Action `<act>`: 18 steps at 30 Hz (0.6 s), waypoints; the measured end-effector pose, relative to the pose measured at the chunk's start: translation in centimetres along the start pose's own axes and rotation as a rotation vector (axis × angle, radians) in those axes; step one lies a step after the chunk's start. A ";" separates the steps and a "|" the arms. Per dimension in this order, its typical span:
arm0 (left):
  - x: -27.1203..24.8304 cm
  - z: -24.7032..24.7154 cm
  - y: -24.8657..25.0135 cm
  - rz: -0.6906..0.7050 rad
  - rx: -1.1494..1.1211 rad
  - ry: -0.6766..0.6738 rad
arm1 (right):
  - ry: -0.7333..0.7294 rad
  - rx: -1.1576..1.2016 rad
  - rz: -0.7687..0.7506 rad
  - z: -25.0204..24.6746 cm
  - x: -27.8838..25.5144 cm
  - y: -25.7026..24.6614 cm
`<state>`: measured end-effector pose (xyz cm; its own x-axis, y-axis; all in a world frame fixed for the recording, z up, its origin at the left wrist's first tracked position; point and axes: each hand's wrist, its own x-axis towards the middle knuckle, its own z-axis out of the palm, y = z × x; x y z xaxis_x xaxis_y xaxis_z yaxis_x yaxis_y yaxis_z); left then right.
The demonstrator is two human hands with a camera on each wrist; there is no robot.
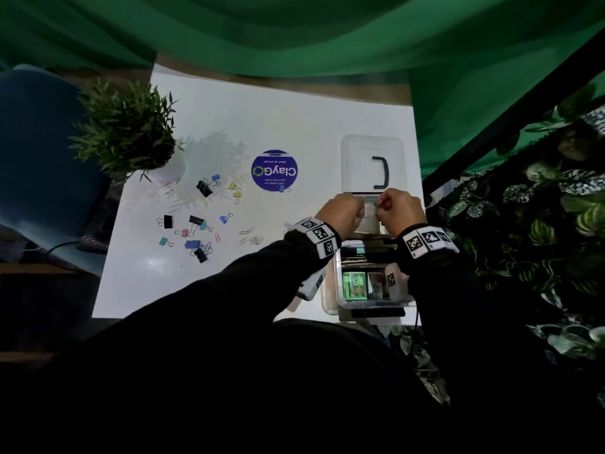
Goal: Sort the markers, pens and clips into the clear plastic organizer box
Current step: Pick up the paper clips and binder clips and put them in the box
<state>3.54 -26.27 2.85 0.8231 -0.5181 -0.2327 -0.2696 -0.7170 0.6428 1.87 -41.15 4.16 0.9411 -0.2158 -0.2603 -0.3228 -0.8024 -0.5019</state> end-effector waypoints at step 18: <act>-18.3 -5.8 -25.6 -0.490 0.262 0.045 | -0.503 -0.329 -0.385 18.6 -2.7 -12.9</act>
<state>-1.73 4.31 -5.11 0.9025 -0.0789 -0.4233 0.0391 -0.9640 0.2631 1.63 -19.90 -3.98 0.7960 0.3363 -0.5034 0.1451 -0.9133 -0.3806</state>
